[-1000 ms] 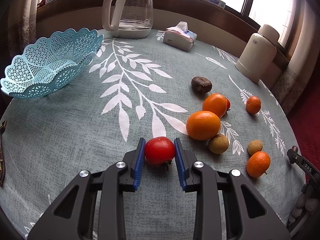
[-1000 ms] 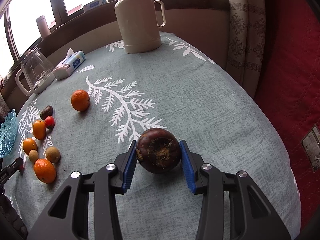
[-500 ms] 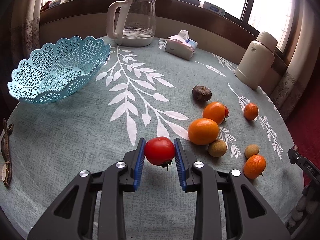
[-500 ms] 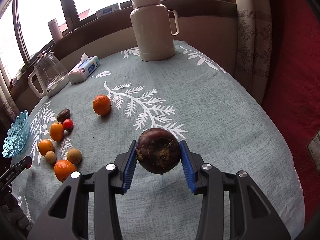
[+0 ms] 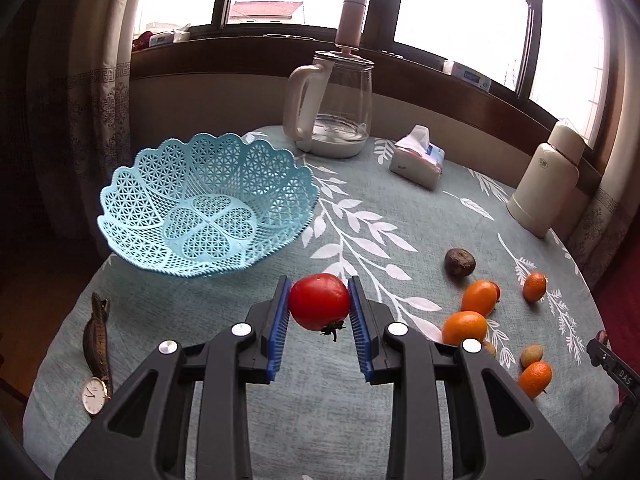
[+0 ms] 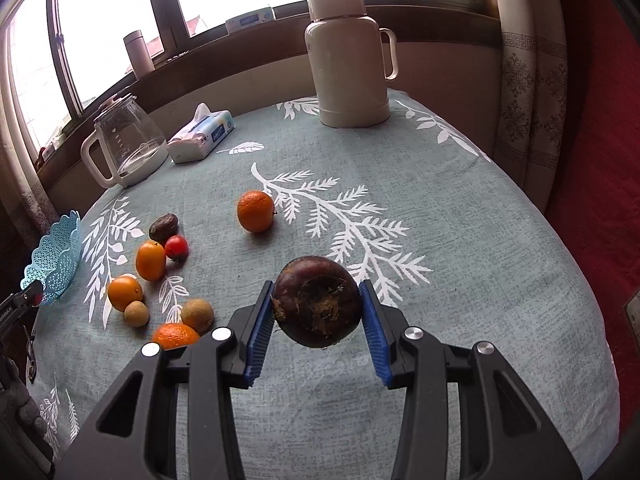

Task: Organize fruits
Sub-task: 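Carry the tomato into the blue basket and open the left tool while the right tool carries the mangosteen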

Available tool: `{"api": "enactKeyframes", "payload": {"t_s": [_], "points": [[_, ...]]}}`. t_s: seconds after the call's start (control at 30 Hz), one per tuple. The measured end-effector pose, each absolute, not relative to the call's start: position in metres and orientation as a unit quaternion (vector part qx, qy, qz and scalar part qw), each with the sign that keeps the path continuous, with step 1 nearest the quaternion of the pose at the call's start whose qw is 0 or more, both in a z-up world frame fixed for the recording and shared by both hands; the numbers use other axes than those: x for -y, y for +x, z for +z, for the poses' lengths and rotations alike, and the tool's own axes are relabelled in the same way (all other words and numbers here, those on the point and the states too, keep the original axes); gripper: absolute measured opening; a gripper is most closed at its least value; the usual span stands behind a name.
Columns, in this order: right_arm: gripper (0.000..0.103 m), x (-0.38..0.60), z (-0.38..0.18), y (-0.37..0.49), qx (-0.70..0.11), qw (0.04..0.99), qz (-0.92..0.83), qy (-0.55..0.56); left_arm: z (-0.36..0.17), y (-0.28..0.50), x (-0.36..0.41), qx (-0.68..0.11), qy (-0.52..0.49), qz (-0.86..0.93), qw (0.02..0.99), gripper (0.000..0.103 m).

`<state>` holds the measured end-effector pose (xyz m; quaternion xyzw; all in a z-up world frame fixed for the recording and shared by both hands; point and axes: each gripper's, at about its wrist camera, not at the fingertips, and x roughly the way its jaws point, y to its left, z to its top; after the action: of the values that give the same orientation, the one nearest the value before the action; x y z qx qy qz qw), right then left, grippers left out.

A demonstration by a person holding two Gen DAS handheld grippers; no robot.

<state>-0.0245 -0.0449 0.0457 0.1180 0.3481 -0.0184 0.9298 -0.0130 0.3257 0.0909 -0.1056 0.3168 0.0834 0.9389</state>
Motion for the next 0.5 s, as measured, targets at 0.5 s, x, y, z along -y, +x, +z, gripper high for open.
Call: {"api": "enactKeyframes", "payload": {"t_s": [0.5], "points": [[0.043, 0.013, 0.052, -0.016, -0.350, 0.931, 0.005, 0.101, 0.095, 0.007, -0.389, -0.292, -0.119, 0.161, 0.935, 0.030]]}}
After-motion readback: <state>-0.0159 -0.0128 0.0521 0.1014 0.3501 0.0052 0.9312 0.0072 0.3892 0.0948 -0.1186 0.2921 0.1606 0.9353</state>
